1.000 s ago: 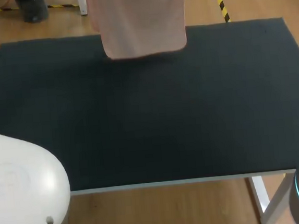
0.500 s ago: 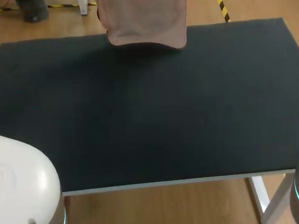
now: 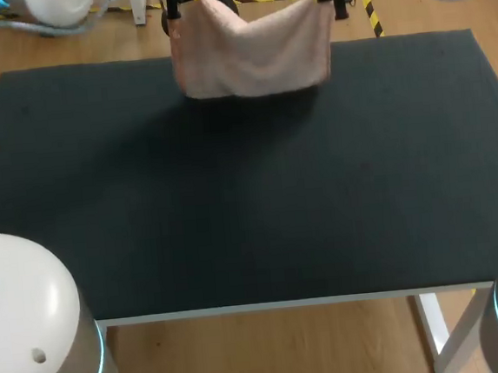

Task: Fold the towel

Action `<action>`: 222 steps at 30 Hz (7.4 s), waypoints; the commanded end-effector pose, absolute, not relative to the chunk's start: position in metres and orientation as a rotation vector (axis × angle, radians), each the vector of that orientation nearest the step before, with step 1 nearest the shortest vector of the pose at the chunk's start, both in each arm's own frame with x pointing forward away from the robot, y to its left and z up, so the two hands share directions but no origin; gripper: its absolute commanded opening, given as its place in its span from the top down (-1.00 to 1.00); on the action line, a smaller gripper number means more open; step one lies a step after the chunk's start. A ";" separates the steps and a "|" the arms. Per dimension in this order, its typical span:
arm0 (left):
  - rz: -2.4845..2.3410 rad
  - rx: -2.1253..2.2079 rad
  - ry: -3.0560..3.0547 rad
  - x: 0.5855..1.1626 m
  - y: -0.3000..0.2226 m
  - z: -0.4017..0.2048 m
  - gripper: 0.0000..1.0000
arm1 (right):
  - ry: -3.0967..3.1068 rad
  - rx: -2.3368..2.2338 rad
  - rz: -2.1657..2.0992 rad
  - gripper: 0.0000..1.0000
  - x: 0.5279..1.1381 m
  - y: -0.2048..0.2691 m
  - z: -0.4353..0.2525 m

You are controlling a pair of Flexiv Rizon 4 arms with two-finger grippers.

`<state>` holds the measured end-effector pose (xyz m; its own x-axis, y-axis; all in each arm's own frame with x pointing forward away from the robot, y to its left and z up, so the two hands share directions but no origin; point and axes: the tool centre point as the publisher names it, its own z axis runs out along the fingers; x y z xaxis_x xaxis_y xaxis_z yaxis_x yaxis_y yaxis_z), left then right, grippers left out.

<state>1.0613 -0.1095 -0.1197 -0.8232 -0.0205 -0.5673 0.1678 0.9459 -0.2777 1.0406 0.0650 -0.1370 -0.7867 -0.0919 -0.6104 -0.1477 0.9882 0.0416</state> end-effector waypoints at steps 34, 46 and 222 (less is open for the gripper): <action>-0.406 0.013 3.060 1.035 -0.108 -0.314 1.00 | 2.850 0.273 0.087 1.00 1.037 0.048 -0.310; -0.427 -0.145 3.151 1.056 -0.103 -0.371 1.00 | 2.880 0.422 0.054 1.00 1.069 0.052 -0.371; -1.493 0.072 2.849 1.067 -0.016 -0.325 -1.00 | 2.479 2.331 1.449 -1.00 1.043 0.051 -0.426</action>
